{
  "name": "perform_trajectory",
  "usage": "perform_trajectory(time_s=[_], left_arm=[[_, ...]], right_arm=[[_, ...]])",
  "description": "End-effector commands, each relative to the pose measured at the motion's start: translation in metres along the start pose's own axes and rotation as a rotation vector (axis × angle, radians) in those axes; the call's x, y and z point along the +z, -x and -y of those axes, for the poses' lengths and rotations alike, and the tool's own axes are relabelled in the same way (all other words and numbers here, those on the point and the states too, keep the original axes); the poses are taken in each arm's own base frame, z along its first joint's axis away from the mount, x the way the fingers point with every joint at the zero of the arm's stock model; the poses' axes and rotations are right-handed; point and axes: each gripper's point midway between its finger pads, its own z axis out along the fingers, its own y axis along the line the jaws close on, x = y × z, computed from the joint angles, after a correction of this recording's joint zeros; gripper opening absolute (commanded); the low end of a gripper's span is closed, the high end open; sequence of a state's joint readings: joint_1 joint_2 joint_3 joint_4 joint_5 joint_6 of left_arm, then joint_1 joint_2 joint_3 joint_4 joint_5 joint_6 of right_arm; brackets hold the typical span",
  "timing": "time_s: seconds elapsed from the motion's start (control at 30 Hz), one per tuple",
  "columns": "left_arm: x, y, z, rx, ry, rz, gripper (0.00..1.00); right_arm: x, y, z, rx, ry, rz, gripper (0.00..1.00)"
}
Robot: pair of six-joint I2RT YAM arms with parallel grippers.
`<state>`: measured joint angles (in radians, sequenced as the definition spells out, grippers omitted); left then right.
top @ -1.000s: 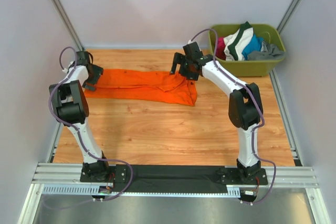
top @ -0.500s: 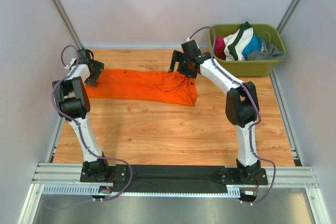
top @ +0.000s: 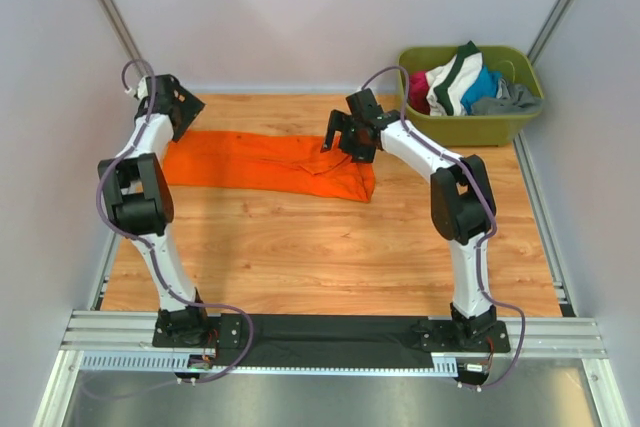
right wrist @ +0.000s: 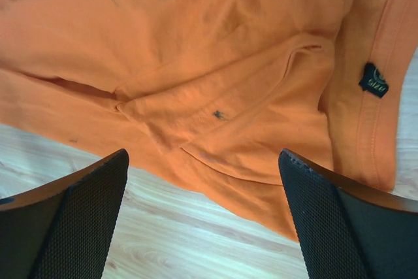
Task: Fold and stack the t-shirts
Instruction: Fold the tshirt
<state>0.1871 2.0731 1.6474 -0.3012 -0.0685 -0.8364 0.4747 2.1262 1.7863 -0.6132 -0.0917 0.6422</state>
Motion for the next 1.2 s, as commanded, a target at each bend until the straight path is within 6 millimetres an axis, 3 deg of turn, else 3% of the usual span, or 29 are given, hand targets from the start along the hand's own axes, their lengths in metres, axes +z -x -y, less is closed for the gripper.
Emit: perform_trajectory(time_s=[0.0,0.07,0.1,0.2,0.27,0.37,0.43,0.5,0.53,0.9,1.03,1.17], left_arm=[[-0.089,0.031,0.074,0.166,-0.211,0.128,0.92],[-0.105,0.011,0.082,0.226,-0.251,0.096,0.92],[-0.123,0.009,0.089,0.241,-0.287,0.102,0.91],[-0.145,-0.017,0.099,0.336,-0.365,0.065,0.92],[-0.149,-0.030,0.099,0.407,-0.394,0.038,0.92],[-0.145,-0.040,0.081,0.458,-0.334,-0.017,0.91],[-0.137,-0.039,0.071,0.482,-0.272,-0.022,0.91],[-0.122,-0.049,0.044,0.538,-0.150,-0.092,0.91],[-0.119,-0.044,0.043,0.558,-0.129,-0.091,0.91],[-0.034,-0.100,-0.024,0.497,0.030,-0.333,0.89],[-0.024,-0.116,-0.036,0.454,0.059,-0.389,0.88],[-0.029,-0.120,-0.045,0.422,0.090,-0.396,0.88]], right_arm=[[-0.014,0.011,-0.026,0.057,0.089,0.054,0.97],[-0.008,0.009,-0.025,0.103,0.097,0.050,0.97],[-0.004,0.006,-0.024,0.118,0.098,0.044,0.96],[0.003,0.001,-0.022,0.156,0.095,0.044,0.95],[0.007,-0.002,-0.018,0.170,0.079,0.044,0.94],[0.010,-0.005,-0.017,0.201,0.083,0.048,0.92],[0.012,-0.008,-0.016,0.207,0.080,0.045,0.92],[0.014,-0.011,-0.010,0.197,0.045,0.047,0.92],[0.014,-0.013,-0.009,0.192,0.029,0.050,0.92],[0.051,-0.034,0.021,0.156,-0.085,0.011,0.93],[0.054,-0.029,0.019,0.124,-0.085,0.009,0.93],[0.060,-0.018,0.021,0.074,-0.101,0.042,0.93]])
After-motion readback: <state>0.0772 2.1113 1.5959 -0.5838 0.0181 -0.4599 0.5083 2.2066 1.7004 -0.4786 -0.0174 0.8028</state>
